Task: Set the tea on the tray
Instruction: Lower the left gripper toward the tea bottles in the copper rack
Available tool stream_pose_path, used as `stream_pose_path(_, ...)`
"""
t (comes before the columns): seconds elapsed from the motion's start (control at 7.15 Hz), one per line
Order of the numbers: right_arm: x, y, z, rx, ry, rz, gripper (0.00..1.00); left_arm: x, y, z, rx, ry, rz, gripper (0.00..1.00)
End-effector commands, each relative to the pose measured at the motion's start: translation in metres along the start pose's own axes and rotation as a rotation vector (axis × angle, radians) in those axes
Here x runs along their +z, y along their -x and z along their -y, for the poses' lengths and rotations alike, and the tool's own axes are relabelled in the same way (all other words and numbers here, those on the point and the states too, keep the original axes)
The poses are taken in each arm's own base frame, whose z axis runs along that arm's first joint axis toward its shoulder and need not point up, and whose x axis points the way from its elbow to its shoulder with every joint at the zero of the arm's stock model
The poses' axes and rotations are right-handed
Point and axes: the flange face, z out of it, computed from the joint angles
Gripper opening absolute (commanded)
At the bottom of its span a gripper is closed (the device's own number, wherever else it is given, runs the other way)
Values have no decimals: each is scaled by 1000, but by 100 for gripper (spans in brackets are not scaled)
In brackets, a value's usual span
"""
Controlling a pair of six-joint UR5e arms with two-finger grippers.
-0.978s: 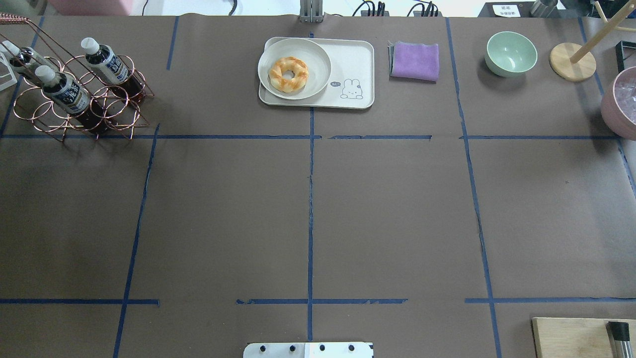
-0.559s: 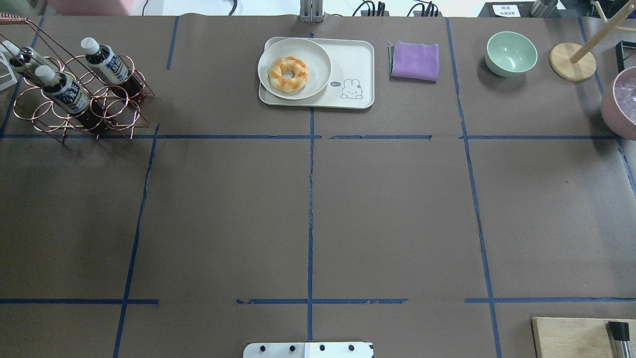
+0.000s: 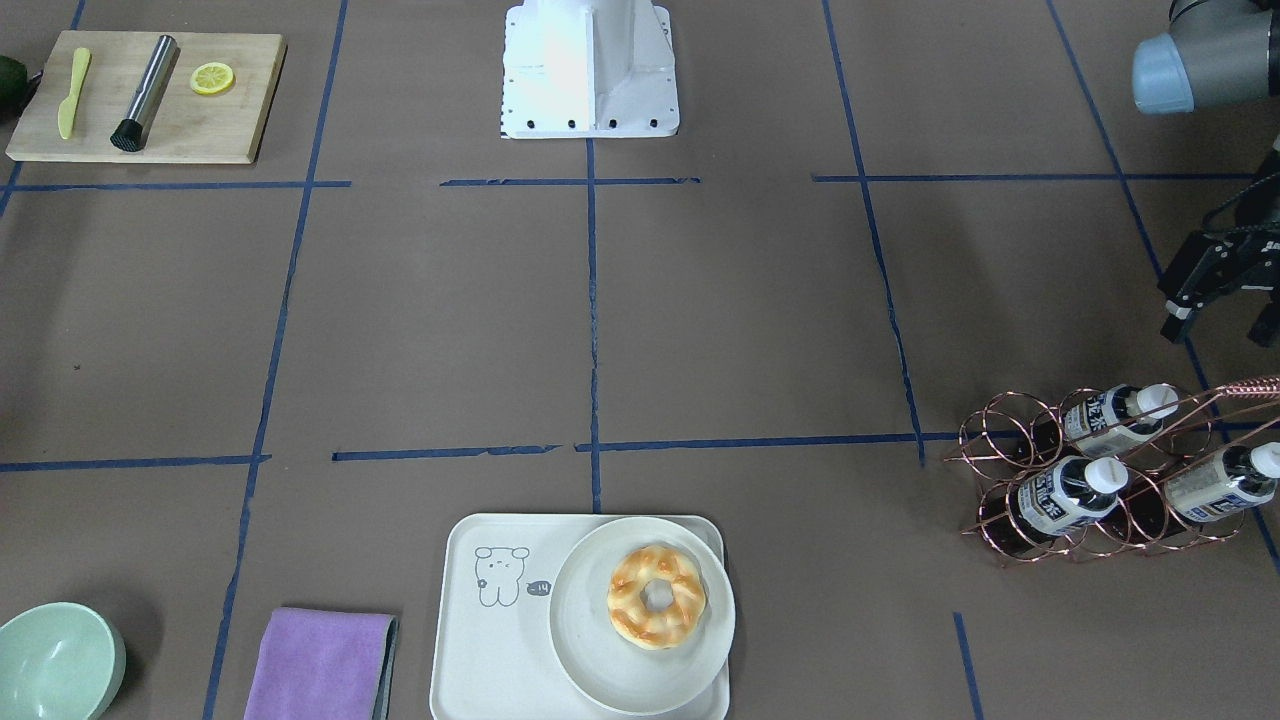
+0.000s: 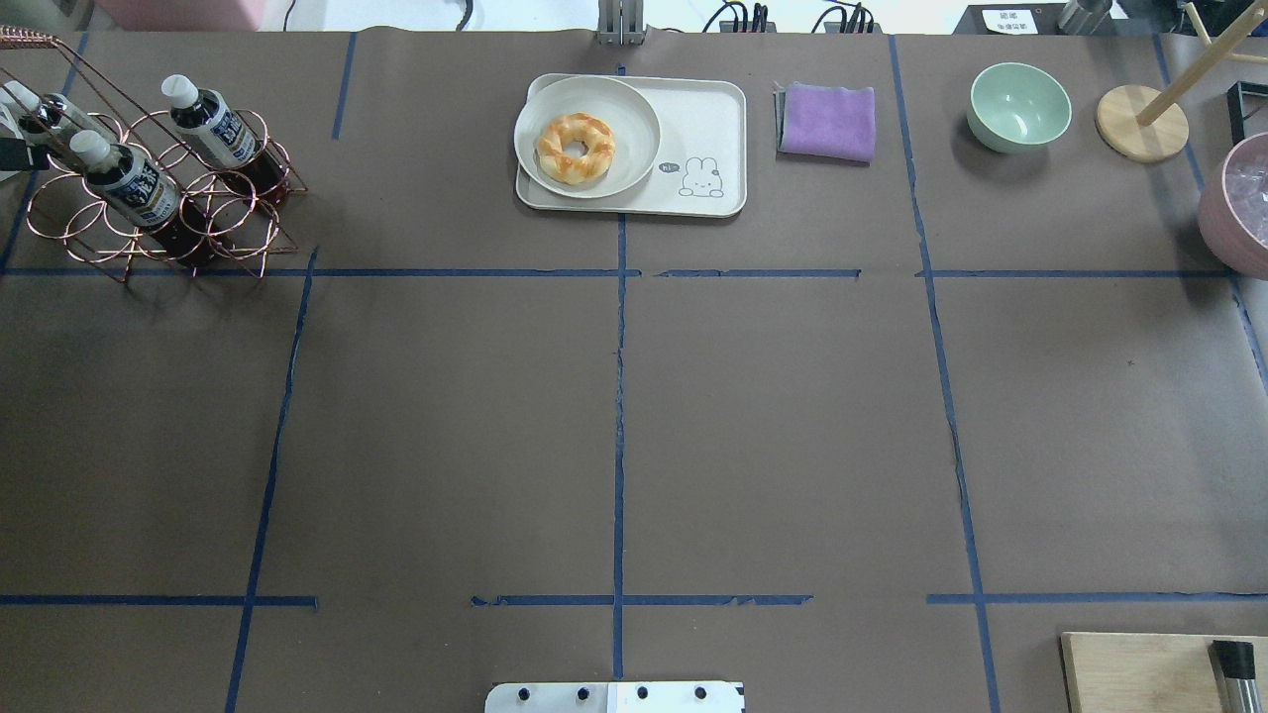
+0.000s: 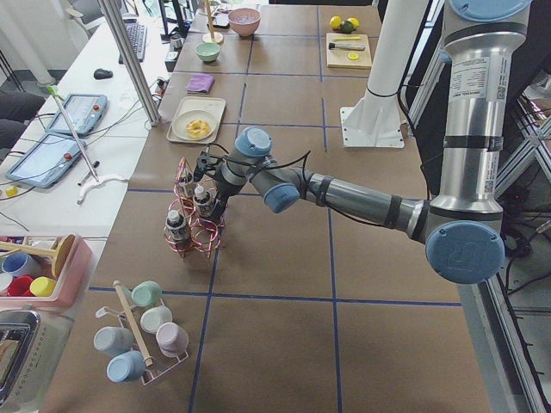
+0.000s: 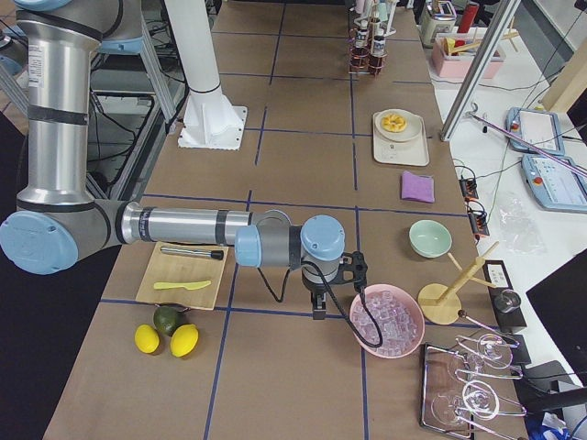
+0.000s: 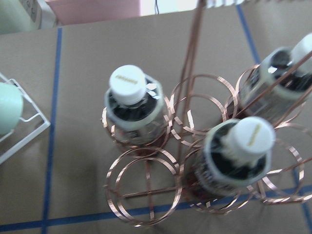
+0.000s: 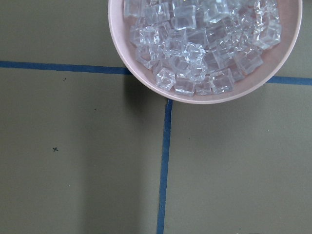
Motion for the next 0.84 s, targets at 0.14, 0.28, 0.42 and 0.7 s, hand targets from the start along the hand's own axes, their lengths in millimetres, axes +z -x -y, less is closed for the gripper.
stream_pose_path(0.14,0,0,0,0,0,0,100,25,-26,-22,-23,-67,12,85)
stream_pose_path(0.28,0,0,0,0,0,0,100,27,-27,-24,-18,-65,13,83)
stream_pose_path(0.42,0,0,0,1,0,0,100,32,-32,-27,-10,-56,8,83)
stream_pose_path(0.7,0,0,-1,1,1,0,100,38,-44,-32,9,-56,5,83)
